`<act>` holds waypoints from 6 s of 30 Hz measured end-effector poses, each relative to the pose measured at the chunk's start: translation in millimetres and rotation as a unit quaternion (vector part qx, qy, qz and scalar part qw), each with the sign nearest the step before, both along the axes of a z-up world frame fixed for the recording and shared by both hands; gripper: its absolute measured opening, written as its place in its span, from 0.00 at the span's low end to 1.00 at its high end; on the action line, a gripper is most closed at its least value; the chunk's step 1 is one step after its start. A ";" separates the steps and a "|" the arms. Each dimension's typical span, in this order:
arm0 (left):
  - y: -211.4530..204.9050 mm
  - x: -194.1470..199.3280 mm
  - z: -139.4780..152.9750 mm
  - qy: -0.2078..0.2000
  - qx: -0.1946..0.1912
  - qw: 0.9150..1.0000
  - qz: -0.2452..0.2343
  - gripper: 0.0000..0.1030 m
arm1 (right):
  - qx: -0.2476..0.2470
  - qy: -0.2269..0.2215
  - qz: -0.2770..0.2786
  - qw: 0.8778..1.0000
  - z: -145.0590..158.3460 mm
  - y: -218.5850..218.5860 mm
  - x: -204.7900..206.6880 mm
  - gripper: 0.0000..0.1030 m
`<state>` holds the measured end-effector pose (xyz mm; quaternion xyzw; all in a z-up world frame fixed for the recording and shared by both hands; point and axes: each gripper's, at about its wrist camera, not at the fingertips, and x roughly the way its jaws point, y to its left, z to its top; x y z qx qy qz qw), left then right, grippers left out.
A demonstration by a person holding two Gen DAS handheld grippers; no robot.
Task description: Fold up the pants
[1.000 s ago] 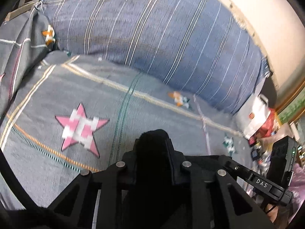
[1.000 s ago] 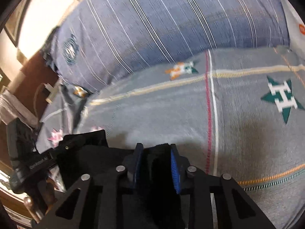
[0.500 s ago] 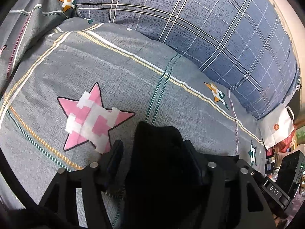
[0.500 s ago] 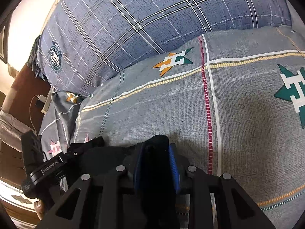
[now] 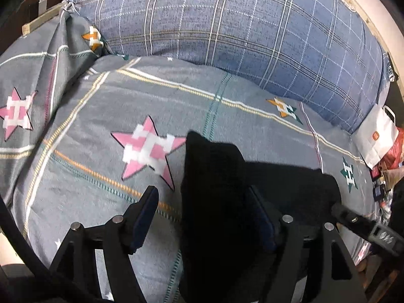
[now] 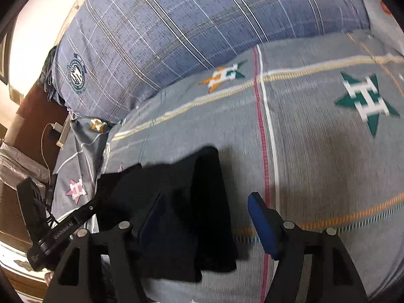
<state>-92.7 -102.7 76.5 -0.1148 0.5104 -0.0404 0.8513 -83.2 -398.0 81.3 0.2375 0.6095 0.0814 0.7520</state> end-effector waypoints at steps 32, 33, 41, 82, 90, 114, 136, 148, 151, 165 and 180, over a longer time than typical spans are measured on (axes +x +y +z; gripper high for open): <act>30.3 13.7 -37.2 0.089 -0.194 0.976 -0.041 0.25 | 0.014 -0.017 0.055 0.998 -19.9 25.8 -2.6 0.43; 33.1 13.4 -35.4 0.083 -0.206 0.974 -0.038 0.25 | 0.019 -0.021 0.054 0.998 -17.3 25.1 -3.2 0.40; 38.8 11.8 -22.7 0.051 -0.228 0.972 -0.034 0.24 | 0.064 -0.056 0.041 0.996 2.1 16.0 -6.5 0.35; 0.8 -8.6 -16.7 0.029 -0.035 0.997 -0.062 0.28 | 0.011 -0.013 0.068 0.998 -13.3 30.8 -6.0 0.36; -7.2 -23.6 -6.1 -0.026 -0.006 0.998 -0.056 0.27 | -0.014 -0.036 0.071 0.997 -5.4 36.4 -14.2 0.36; -9.9 -73.8 -30.2 -0.022 0.084 0.996 -0.034 0.71 | -0.075 -0.031 0.076 0.994 -4.8 48.2 -63.5 0.46; 14.9 51.6 6.4 0.023 -0.035 0.997 -0.063 0.72 | -0.043 -0.026 0.094 0.994 19.8 36.3 41.6 0.72; 10.9 59.1 -2.8 0.002 -0.062 0.998 -0.031 0.32 | -0.069 -0.033 0.087 0.993 -16.3 40.8 50.7 0.27; 1.9 65.7 -20.3 0.031 -0.011 0.999 -0.032 0.34 | -0.073 -0.054 0.098 0.991 -14.6 41.8 50.8 0.26; 16.8 19.9 3.8 -0.004 0.002 1.000 -0.009 0.59 | 0.012 -0.073 0.051 0.996 14.6 20.9 13.5 0.67; -10.4 -24.6 0.3 -0.054 0.120 0.991 -0.002 0.65 | -0.048 -0.067 0.041 0.996 11.6 21.0 -22.9 0.59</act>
